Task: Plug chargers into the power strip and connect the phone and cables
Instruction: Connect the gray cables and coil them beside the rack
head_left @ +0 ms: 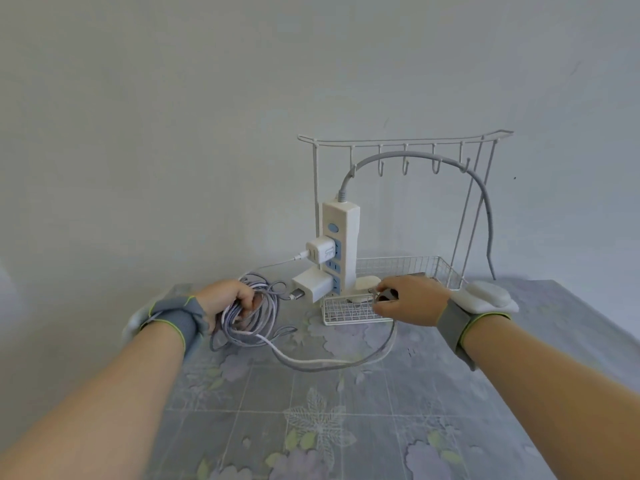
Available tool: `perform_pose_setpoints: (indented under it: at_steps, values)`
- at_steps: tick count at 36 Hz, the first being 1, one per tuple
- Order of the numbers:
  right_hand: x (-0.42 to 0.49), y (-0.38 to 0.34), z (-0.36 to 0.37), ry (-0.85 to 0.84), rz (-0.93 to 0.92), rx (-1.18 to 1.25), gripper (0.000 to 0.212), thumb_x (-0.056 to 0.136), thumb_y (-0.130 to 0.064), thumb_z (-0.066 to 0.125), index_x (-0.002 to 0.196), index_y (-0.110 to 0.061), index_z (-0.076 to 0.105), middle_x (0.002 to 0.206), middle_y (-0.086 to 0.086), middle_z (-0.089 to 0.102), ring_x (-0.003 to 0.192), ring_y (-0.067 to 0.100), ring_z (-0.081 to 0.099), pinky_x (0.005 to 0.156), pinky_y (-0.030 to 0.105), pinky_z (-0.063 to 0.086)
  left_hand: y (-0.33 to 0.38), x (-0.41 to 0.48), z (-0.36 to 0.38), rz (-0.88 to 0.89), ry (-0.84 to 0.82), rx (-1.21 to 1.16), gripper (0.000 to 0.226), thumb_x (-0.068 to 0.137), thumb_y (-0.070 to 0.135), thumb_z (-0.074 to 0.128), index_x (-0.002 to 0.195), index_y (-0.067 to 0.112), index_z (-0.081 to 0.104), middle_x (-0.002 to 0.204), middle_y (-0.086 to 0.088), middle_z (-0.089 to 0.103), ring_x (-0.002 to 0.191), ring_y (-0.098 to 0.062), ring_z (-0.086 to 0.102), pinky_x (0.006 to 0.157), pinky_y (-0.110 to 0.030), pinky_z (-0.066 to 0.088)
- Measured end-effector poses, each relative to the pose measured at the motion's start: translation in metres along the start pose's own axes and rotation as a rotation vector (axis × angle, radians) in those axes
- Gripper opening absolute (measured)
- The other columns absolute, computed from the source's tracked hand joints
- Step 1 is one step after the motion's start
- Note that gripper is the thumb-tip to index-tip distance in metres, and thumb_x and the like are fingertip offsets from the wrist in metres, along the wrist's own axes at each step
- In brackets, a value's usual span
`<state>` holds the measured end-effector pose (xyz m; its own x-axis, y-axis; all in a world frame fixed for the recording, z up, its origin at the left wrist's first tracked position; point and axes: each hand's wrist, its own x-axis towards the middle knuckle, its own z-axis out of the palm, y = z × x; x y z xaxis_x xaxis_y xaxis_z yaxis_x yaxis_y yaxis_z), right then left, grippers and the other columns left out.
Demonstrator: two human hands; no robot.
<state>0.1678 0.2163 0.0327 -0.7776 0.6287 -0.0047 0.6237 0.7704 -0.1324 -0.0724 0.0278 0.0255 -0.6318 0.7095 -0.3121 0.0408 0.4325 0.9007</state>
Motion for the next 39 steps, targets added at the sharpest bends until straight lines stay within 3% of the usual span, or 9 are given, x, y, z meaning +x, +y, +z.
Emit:
perform_pose_setpoints:
  at_steps: [5,8,13,20,25,28,33,36,39]
  values:
    - [0.008,-0.013,-0.004,-0.045,-0.047,-0.189,0.046,0.078,-0.055,0.055,0.119,-0.033,0.058,0.11,-0.008,0.062,0.103,0.019,0.057,0.093,0.04,0.046,0.02,0.0,0.002,0.02,0.026,0.326,0.015,0.039,0.009,0.05,0.025,0.011,0.051,0.034,0.001,0.049,0.052,-0.022,0.04,0.049,-0.022,0.034]
    - [0.013,-0.026,-0.002,-0.039,-0.104,-0.301,0.042,0.085,-0.055,0.052,0.115,-0.028,0.06,0.109,-0.004,0.063,0.104,0.021,0.056,0.096,0.044,0.041,0.032,-0.002,0.003,-0.026,0.04,0.726,0.018,0.05,0.02,0.064,0.046,0.012,0.049,0.06,-0.004,0.047,0.054,-0.018,0.038,0.046,-0.023,0.03]
    - [0.02,-0.035,-0.001,-0.029,-0.063,-0.224,0.042,0.096,-0.05,0.039,0.099,-0.018,0.066,0.082,-0.002,0.057,0.077,0.021,0.056,0.069,0.03,0.047,0.03,0.007,0.0,-0.064,0.133,0.952,0.028,0.081,0.014,0.06,0.059,0.011,0.044,0.061,-0.005,0.043,0.052,-0.016,0.038,0.048,-0.022,0.029]
    - [0.021,-0.037,-0.002,0.009,-0.069,-0.334,0.041,0.098,-0.05,0.036,0.104,-0.022,0.066,0.085,-0.003,0.056,0.08,0.021,0.054,0.07,0.031,0.042,0.024,0.021,-0.009,-0.076,0.143,0.8,0.03,0.086,0.02,0.047,0.059,0.009,0.041,0.067,-0.014,0.047,0.06,-0.025,0.043,0.056,-0.028,0.032]
    - [0.022,-0.037,-0.002,-0.015,-0.051,-0.353,0.043,0.099,-0.05,0.034,0.107,-0.021,0.064,0.085,-0.003,0.054,0.082,0.019,0.053,0.073,0.03,0.042,0.015,0.048,-0.018,-0.108,0.042,0.412,0.018,0.081,0.023,0.046,0.068,0.012,0.053,0.087,-0.014,0.057,0.087,-0.027,0.056,0.095,-0.046,0.051]
    - [0.024,-0.038,-0.003,-0.02,-0.049,-0.35,0.043,0.099,-0.05,0.033,0.106,-0.021,0.064,0.086,-0.003,0.054,0.082,0.019,0.053,0.073,0.03,0.041,0.014,0.038,-0.012,-0.209,-0.035,0.082,0.038,0.09,0.006,0.037,0.055,0.006,0.052,0.053,-0.013,0.058,0.048,-0.026,0.062,0.058,-0.04,0.06]
    - [0.026,-0.037,0.0,0.021,-0.046,-0.334,0.043,0.098,-0.049,0.035,0.102,-0.02,0.066,0.083,-0.002,0.056,0.08,0.021,0.055,0.07,0.031,0.042,-0.007,0.051,0.008,-0.265,-0.271,-0.156,0.038,0.096,0.017,0.043,0.074,0.003,0.071,0.069,-0.015,0.067,0.055,-0.029,0.068,0.055,-0.046,0.06]
    - [0.029,-0.039,0.001,0.039,-0.041,-0.329,0.043,0.098,-0.049,0.036,0.101,-0.019,0.066,0.082,-0.002,0.056,0.079,0.021,0.055,0.069,0.031,0.043,-0.004,0.057,0.025,-0.258,-0.136,-0.057,0.031,0.096,0.019,0.046,0.088,0.002,0.07,0.082,-0.019,0.071,0.066,-0.031,0.071,0.062,-0.046,0.06]
    - [0.033,-0.039,0.002,0.041,-0.01,-0.326,0.041,0.098,-0.049,0.038,0.103,-0.02,0.066,0.08,-0.003,0.054,0.079,0.02,0.054,0.07,0.031,0.043,0.004,0.07,0.036,-0.046,0.095,0.474,0.03,0.099,0.013,0.036,0.106,-0.002,0.061,0.123,-0.026,0.06,0.111,-0.037,0.06,0.086,-0.036,0.049]
